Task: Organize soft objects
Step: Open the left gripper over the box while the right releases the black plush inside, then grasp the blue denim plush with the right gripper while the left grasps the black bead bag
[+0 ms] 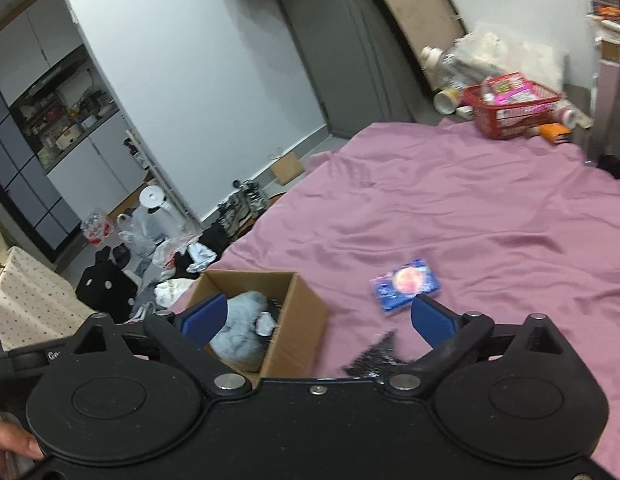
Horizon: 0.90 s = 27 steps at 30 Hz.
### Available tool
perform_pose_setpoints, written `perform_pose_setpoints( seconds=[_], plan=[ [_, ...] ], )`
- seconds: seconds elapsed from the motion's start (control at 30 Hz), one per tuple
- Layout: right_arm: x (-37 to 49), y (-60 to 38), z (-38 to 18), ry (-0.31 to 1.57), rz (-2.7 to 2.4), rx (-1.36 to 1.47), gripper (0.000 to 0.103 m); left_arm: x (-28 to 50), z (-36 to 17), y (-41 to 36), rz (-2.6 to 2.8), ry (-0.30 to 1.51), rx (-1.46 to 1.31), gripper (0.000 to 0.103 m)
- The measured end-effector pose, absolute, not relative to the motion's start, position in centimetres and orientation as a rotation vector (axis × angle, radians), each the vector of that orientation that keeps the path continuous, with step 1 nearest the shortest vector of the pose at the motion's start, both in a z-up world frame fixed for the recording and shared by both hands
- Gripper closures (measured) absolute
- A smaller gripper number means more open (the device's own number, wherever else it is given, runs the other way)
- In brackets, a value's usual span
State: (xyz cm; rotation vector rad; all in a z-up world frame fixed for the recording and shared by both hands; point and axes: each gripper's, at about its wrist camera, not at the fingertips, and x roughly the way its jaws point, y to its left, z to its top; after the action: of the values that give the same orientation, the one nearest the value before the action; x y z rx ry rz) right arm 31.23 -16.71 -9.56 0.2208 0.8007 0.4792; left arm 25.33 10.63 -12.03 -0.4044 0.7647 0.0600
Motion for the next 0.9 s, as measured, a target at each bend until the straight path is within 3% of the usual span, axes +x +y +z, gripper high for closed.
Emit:
perform_pose_setpoints(
  seconds=[0.1, 0.47, 0.9],
  plan=[
    [30.9, -18.3, -9.3, 0.799, 0.459, 0.219, 0.002, 25.4, -11.7, 9.5, 0.051, 0.774, -0.406, 0.017],
    [28.8, -23.0, -10.4, 0.82, 0.448, 0.22, 0.0, 25.4, -12.4, 4.0, -0.015, 0.875, -0.389, 0.017],
    [28.2, -26.5, -16.7, 0.903, 0.446, 0.396, 0.001, 26.0, -14.4, 0.5, -0.025, 0.974, -0.341, 0.012]
  ],
)
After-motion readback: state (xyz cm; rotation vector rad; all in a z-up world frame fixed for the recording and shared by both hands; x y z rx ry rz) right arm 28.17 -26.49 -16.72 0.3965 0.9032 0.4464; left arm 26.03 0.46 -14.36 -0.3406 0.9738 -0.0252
